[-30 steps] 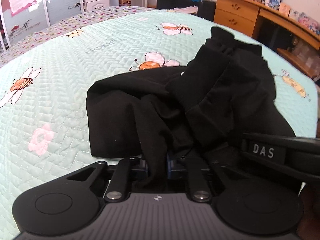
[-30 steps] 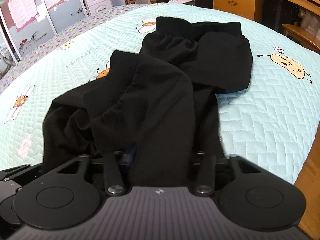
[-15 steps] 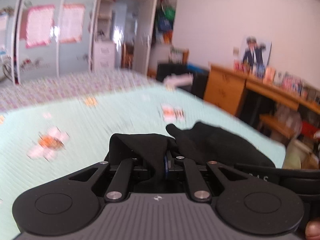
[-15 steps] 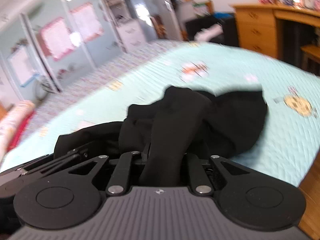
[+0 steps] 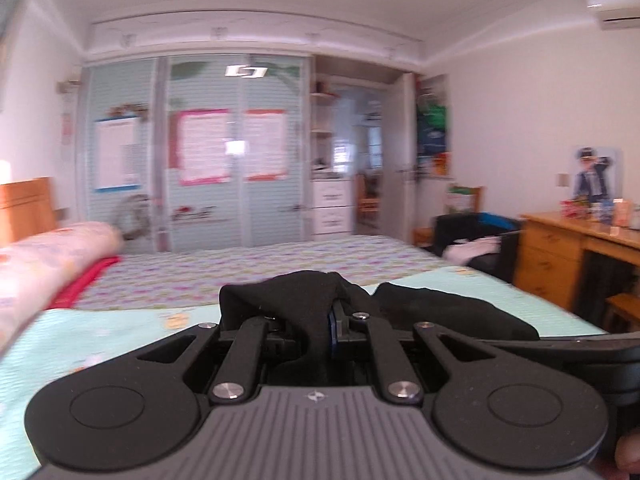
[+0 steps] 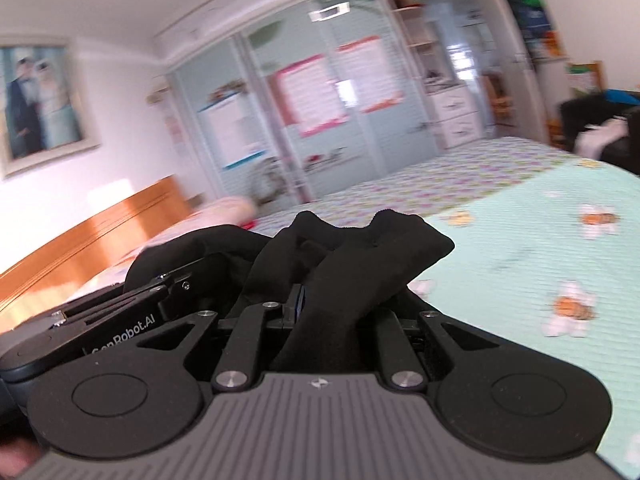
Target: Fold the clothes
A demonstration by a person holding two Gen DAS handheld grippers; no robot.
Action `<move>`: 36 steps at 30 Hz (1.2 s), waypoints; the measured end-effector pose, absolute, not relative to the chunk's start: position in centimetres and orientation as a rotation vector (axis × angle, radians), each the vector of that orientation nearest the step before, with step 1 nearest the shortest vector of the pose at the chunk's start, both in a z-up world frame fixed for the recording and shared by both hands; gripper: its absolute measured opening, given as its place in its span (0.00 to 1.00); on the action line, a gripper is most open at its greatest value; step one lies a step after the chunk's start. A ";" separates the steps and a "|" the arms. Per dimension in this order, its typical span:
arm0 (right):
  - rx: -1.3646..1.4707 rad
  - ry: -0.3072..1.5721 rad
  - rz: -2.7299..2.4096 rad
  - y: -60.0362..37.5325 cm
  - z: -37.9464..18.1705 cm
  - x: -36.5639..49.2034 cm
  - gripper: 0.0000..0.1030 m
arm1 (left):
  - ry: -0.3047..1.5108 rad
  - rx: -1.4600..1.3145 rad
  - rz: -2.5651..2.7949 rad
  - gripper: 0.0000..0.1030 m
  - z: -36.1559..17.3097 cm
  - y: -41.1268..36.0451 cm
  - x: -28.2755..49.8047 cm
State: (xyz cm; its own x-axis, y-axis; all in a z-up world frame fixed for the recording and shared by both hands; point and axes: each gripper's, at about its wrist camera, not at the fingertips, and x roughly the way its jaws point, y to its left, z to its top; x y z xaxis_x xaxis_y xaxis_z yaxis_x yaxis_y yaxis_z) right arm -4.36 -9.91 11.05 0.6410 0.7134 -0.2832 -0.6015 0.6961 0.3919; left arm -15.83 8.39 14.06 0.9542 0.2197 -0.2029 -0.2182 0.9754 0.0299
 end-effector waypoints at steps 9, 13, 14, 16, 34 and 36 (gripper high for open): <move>0.210 0.464 1.009 3.3 13.6 -10.4 0.14 | 0.234 -0.013 0.489 0.12 13.9 13.6 -18.1; 0.176 0.507 1.036 7.3 12.4 -10.1 0.14 | 0.277 -0.033 0.562 0.19 12.7 15.5 -18.3; 0.164 0.520 1.037 8.2 11.9 -9.8 0.15 | 0.292 -0.031 0.575 0.24 12.1 16.0 -18.5; 0.142 0.552 1.031 9.7 10.8 -8.9 0.25 | 0.311 -0.022 0.613 0.46 11.2 16.7 -18.6; 0.089 0.655 0.959 10.8 2.8 -10.2 0.66 | 0.372 -0.041 0.656 0.76 8.3 20.4 -20.5; 0.091 0.662 0.960 10.9 2.5 -10.5 0.66 | 0.376 -0.041 0.655 0.76 8.2 20.6 -20.8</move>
